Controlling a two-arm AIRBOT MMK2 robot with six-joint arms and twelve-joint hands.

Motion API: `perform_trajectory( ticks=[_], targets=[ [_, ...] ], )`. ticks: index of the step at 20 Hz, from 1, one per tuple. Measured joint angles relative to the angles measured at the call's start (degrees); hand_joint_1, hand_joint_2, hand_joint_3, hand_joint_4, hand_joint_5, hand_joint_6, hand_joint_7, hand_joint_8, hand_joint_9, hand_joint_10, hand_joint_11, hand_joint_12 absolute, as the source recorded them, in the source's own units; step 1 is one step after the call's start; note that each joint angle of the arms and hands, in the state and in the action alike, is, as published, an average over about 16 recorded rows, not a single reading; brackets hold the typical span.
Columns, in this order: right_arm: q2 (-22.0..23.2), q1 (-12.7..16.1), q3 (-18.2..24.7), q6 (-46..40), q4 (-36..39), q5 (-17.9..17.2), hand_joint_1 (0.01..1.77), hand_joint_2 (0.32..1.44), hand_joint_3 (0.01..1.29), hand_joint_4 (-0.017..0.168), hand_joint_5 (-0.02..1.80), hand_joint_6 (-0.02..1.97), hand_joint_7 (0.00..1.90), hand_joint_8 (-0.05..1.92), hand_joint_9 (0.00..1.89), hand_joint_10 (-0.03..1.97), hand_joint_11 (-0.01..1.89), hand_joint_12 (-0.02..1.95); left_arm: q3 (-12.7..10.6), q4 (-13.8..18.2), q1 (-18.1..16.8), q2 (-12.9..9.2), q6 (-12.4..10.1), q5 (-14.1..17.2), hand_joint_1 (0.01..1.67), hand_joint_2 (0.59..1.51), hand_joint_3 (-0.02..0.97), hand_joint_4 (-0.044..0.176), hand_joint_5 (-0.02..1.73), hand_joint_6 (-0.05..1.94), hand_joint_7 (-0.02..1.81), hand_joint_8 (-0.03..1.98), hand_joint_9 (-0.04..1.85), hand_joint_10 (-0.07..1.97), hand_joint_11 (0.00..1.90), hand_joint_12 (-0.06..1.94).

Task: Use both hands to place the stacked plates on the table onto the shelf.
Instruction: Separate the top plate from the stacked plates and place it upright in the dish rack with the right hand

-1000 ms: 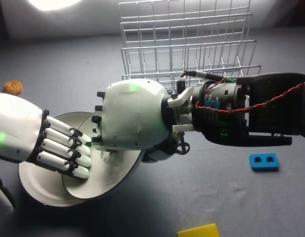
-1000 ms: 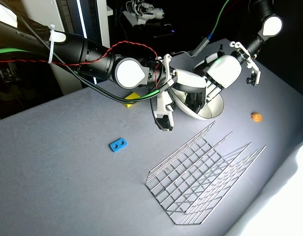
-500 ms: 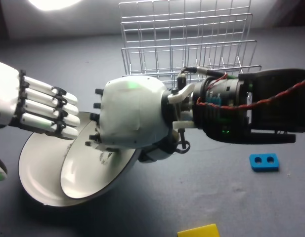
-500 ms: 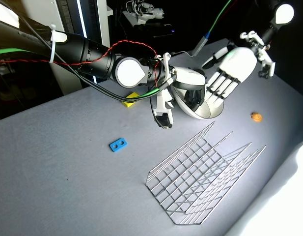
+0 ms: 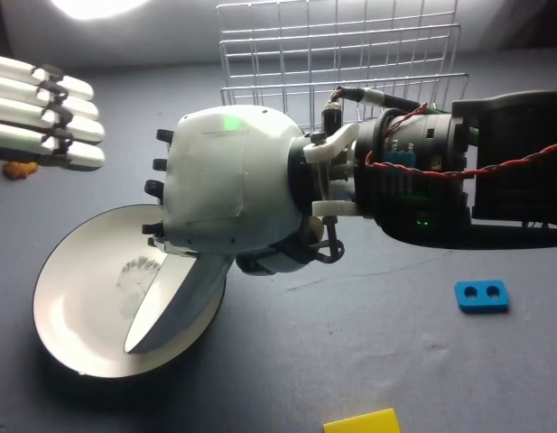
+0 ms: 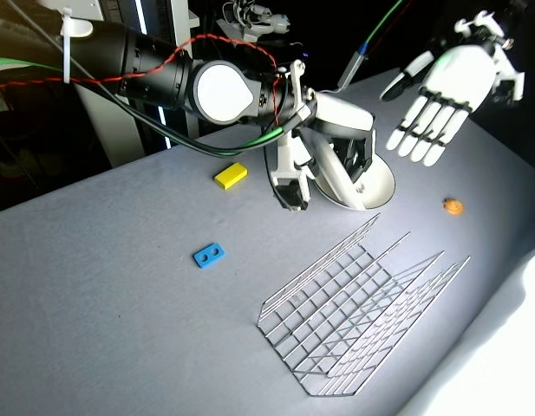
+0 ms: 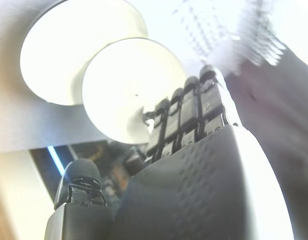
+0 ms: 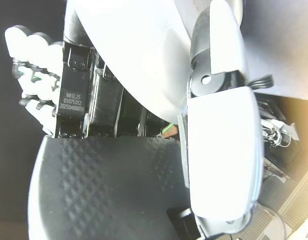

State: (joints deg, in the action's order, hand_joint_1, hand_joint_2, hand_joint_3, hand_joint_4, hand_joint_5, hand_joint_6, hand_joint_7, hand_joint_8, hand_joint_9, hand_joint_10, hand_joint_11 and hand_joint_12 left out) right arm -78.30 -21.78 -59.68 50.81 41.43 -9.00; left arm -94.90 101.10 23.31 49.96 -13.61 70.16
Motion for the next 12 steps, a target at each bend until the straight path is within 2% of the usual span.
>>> perform_trajectory(
  ticks=[5,12],
  targets=[
    [2.5,2.2,3.0,0.0,-0.1,0.7,1.2,0.97,0.01,0.004,0.91,0.98,1.15,0.82,1.42,0.02,1.02,0.98,-0.1,1.6,-4.3,-1.9,-2.3,-0.1,0.02,1.184,0.014,0.002,0.03,0.01,0.02,-0.01,0.02,0.0,0.02,0.01],
    [6.2,5.1,6.4,-0.2,-0.2,1.4,1.21,0.98,0.01,0.001,0.89,1.0,1.15,0.83,1.42,0.01,1.04,0.98,-0.4,4.1,-7.9,-3.0,-4.6,-0.6,0.02,1.184,0.014,0.002,0.04,0.01,0.02,-0.01,0.02,0.0,0.02,0.01]
  ],
)
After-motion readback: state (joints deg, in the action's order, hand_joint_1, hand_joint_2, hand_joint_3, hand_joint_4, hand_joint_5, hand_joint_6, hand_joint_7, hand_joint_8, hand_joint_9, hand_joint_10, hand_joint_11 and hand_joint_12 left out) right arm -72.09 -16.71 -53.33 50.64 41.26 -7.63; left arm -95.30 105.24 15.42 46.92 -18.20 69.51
